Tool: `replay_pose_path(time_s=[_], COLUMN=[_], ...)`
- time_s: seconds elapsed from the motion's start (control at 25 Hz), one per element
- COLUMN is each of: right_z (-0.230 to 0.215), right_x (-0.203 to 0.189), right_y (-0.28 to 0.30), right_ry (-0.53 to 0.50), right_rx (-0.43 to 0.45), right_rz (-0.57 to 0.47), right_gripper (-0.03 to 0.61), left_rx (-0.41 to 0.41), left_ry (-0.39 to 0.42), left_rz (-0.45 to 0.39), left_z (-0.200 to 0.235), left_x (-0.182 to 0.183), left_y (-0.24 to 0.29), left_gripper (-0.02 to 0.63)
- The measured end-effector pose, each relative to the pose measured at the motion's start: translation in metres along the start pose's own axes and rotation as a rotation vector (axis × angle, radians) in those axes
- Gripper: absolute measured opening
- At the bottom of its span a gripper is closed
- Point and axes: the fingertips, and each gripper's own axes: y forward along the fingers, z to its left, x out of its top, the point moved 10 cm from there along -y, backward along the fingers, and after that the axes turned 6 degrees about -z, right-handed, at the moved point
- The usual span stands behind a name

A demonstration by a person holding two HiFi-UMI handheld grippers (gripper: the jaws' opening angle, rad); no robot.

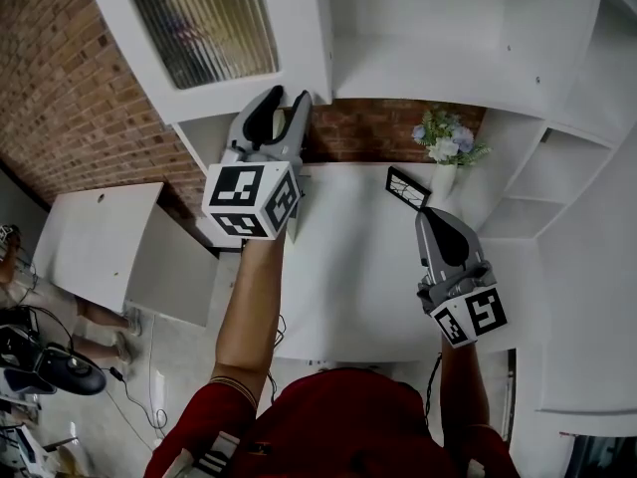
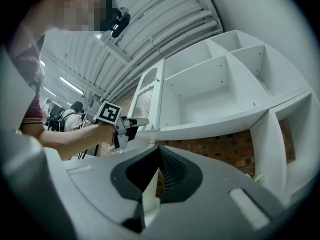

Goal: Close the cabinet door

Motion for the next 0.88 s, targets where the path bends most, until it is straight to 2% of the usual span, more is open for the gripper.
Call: replay_pose_path(time_s=[0.2, 0.52, 0.88], right_z=[0.005, 0.015, 0.033], right_x=[0.003, 0.006, 0.022], right_y=[-0.001, 0.002, 0.010], right_ry=[-0.006, -0.009, -0.024], right_rx=[0.001, 0.019, 0.052], right_rz=[0.007, 0.008, -0.019], right_gripper=[0.014, 0.014, 0.014], left_rx=[-0.029, -0.071, -0.191], left_ry=[-0.020, -0.059, -0.088], left_rz=[0.011, -0.011, -0.031], left_z=[-0.004, -0.011, -0.043], left_x=[-0.004, -0.008, -0.007], left_y=[-0.009, -0.034, -0.072], left_gripper=[0.144, 0.095, 0.024])
